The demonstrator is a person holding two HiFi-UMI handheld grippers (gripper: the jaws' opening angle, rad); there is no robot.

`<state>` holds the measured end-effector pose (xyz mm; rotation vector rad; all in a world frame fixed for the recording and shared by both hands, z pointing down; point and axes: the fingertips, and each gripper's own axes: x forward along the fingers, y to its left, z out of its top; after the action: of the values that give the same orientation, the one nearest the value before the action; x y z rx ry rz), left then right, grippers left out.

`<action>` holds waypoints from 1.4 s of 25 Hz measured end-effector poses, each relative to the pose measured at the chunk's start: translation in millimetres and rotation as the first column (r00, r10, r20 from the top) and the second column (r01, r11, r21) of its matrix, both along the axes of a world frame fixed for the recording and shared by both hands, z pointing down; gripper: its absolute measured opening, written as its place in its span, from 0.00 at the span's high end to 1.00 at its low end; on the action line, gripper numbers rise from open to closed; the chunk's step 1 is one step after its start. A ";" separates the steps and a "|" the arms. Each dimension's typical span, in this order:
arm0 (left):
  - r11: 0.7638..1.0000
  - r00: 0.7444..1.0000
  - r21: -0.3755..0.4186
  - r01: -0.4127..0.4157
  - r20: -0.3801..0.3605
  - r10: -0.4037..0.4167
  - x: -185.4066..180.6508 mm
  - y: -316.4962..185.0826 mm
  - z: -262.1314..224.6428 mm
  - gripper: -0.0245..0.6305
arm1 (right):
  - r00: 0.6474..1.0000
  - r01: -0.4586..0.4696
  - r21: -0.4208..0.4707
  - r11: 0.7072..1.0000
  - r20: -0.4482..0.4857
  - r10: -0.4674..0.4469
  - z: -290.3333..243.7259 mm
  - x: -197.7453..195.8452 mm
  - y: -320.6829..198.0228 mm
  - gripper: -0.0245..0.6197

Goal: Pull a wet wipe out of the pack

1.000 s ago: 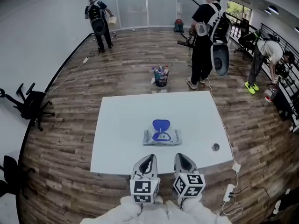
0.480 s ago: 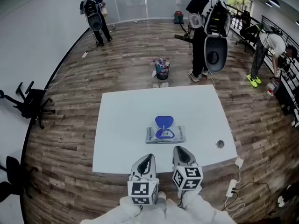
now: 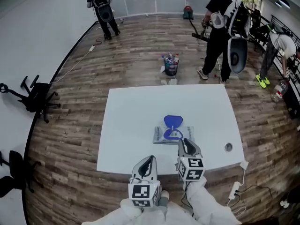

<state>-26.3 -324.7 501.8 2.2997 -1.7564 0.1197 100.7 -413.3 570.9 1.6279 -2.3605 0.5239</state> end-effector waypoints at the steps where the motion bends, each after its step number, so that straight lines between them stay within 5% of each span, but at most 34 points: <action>1: 1.000 1.000 -0.008 0.002 0.002 -0.002 -1.7 -0.6 2.4 0.96 | 1.000 0.006 -0.007 1.000 -0.006 -0.006 4.1 -1.6 -3.3 0.88; 35: 0.994 0.999 -0.097 0.049 0.006 -0.049 -23.9 -14.9 50.3 0.96 | 0.991 0.069 -0.207 0.976 -0.095 -0.090 100.1 -25.9 -56.1 0.87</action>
<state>-50.2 -339.7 552.1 2.1879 -1.7671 0.1954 74.8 -469.4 671.1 1.4296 -2.2059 0.6264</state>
